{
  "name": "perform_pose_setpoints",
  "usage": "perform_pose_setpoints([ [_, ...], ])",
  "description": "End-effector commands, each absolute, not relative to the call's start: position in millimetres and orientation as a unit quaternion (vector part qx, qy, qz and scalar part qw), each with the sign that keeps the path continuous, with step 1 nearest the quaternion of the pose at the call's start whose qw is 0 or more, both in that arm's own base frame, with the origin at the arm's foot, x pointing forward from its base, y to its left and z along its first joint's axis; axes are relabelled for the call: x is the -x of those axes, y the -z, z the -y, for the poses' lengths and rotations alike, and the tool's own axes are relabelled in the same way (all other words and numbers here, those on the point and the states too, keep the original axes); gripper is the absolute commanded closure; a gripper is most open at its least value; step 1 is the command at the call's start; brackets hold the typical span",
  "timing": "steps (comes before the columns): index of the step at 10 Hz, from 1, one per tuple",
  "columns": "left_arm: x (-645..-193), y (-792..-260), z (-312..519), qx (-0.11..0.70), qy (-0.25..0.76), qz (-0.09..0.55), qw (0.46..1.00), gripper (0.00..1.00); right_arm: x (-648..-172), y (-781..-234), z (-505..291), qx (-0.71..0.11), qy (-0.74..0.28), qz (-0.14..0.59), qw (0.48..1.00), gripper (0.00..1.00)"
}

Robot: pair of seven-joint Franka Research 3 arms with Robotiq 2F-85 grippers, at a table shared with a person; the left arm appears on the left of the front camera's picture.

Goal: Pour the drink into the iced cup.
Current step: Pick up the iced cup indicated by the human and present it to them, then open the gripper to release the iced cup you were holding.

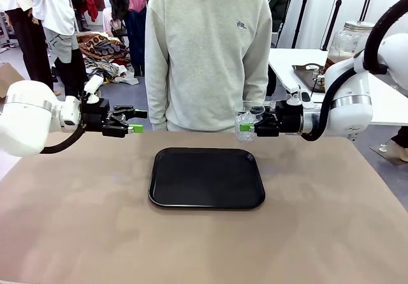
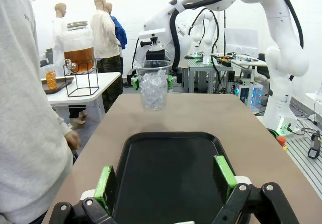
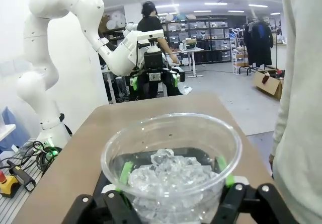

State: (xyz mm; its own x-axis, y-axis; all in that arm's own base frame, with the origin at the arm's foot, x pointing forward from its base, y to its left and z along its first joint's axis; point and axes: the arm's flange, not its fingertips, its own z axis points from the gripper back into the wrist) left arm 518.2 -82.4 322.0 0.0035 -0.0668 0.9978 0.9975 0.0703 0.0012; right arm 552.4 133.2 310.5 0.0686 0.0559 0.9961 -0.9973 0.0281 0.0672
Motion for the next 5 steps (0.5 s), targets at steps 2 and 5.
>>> perform_pose_setpoints([
  [2, -516.8, -323.0, 82.1, 0.465, 0.494, 0.505, 0.534, 0.00, -556.4, -316.0, -132.9, -0.509, -0.491, 0.476, 0.522, 0.19],
  [5, -516.8, -323.0, 82.1, 0.465, 0.494, 0.505, 0.534, 0.00, -554.0, -313.1, -133.7, -0.496, -0.492, 0.476, 0.534, 0.19],
])
